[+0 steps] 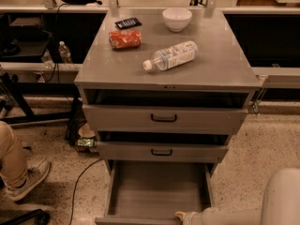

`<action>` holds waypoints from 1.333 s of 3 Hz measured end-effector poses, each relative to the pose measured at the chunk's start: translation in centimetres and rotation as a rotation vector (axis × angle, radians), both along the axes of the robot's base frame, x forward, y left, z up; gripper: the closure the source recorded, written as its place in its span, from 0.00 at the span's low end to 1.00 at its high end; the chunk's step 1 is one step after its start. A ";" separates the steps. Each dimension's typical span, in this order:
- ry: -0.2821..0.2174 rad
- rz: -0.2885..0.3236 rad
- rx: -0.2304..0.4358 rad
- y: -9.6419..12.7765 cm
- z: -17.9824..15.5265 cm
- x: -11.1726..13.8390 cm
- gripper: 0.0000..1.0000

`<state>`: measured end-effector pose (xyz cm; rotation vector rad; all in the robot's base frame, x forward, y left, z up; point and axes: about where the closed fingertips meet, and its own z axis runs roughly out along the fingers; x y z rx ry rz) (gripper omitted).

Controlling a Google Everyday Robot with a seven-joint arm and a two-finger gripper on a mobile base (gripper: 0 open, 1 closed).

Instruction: Open bottom drawer

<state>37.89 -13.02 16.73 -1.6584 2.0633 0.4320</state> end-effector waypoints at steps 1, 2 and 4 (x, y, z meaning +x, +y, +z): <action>0.000 0.000 0.000 0.0 0.0 0.0 0.04; 0.002 -0.011 0.007 -0.9 1.2 -3.4 0.00; -0.041 -0.031 0.015 -4.0 6.8 -7.2 0.00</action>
Offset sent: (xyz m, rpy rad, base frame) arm -0.1269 -0.0351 0.0477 0.0224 0.0041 -0.0427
